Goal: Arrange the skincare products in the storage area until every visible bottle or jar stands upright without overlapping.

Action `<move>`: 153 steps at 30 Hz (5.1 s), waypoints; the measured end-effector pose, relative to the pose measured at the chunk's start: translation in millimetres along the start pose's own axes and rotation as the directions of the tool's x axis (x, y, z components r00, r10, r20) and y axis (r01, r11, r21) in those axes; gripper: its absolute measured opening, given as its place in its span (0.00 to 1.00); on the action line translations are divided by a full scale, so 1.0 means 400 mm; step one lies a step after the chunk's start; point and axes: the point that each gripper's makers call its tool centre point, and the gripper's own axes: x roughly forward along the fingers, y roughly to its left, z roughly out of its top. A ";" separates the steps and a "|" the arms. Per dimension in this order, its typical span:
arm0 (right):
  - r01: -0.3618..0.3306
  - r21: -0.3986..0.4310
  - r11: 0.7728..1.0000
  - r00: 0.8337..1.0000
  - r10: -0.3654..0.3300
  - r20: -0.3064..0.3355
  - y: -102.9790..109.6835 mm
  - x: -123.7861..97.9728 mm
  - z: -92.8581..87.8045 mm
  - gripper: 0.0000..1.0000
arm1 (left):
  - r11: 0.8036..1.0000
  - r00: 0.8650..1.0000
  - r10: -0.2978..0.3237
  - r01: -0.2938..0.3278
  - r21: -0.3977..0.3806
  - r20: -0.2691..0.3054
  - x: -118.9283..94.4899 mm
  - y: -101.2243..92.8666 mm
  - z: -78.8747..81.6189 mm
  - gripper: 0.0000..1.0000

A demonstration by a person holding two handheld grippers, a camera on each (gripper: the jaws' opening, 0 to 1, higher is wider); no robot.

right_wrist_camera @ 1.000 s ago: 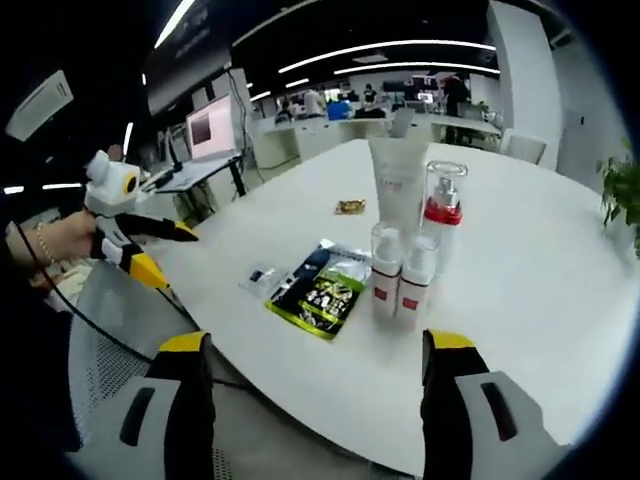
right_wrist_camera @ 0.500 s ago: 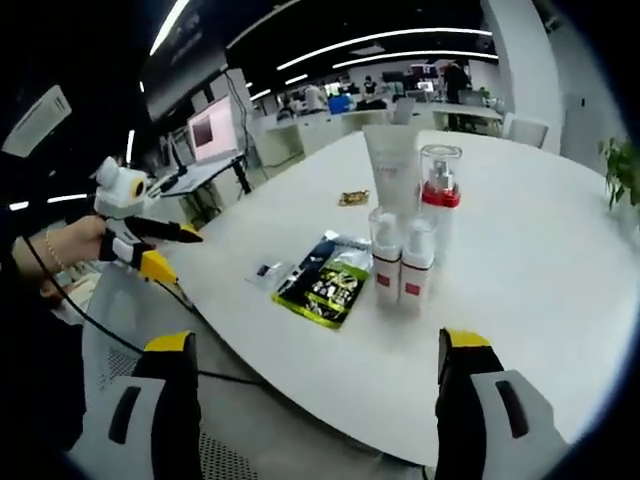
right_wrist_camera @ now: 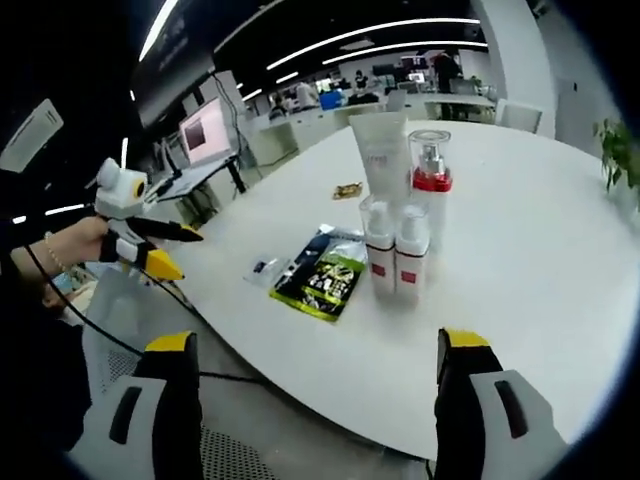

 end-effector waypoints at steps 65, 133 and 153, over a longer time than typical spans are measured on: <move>0.061 0.146 0.987 0.998 -0.056 -0.037 -0.060 0.000 -0.026 0.93 | 0.892 0.982 -0.022 0.105 0.439 -0.189 0.415 0.205 0.447 0.84; 0.071 0.169 0.983 0.994 -0.057 -0.091 -0.069 0.009 -0.053 0.91 | 0.764 0.935 -0.036 0.253 0.594 -0.353 0.607 0.281 0.474 0.40; 0.054 0.142 0.988 0.996 -0.043 -0.074 -0.053 0.007 -0.041 0.91 | 0.679 0.939 -0.019 0.264 0.685 -0.343 0.496 0.220 0.486 0.40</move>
